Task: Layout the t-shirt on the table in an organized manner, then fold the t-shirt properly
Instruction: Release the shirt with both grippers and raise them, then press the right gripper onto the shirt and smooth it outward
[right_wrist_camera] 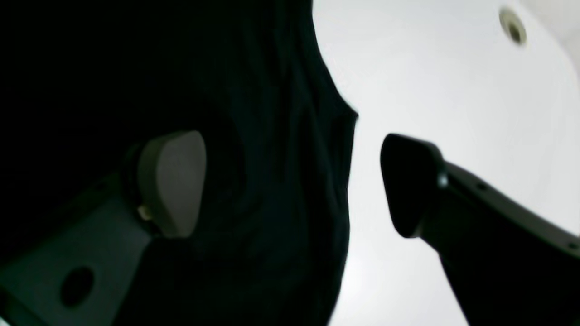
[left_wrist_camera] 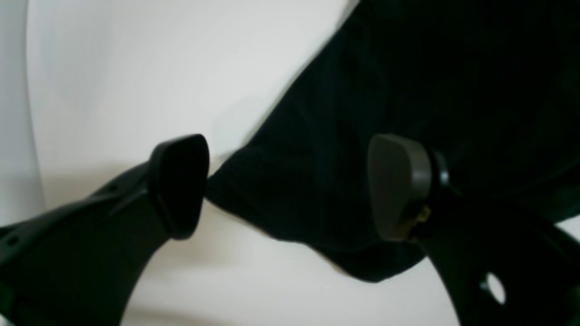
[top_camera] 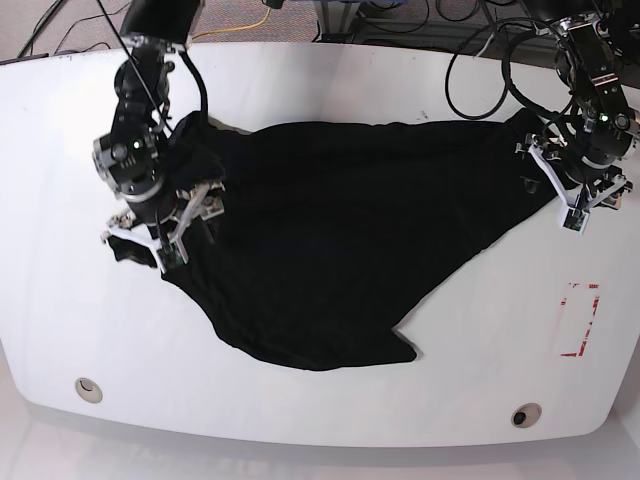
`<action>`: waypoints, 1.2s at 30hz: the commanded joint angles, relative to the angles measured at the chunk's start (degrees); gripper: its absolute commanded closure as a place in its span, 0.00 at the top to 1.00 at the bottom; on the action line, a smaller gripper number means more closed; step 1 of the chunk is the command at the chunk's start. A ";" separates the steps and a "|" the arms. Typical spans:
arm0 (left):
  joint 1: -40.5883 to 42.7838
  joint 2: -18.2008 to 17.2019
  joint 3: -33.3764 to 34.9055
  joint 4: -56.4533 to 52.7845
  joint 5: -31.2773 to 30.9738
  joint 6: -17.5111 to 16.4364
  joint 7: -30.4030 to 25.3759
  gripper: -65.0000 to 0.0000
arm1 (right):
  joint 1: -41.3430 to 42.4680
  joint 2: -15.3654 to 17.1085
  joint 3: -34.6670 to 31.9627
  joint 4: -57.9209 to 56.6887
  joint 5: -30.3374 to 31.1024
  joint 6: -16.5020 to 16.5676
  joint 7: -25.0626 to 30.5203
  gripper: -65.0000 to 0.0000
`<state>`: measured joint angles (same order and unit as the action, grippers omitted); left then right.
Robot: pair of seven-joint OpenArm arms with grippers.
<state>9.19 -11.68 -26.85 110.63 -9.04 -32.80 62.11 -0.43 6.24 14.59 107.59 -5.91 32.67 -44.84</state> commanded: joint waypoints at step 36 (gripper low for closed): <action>3.07 -0.76 -16.36 0.98 -0.06 0.49 -0.61 0.05 | 30.10 -6.99 -16.39 -49.17 10.70 7.33 12.62 0.03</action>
<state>12.51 -11.64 -42.96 110.63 -8.82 -32.56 62.28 26.02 -0.08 -1.93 63.96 5.08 39.70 -36.67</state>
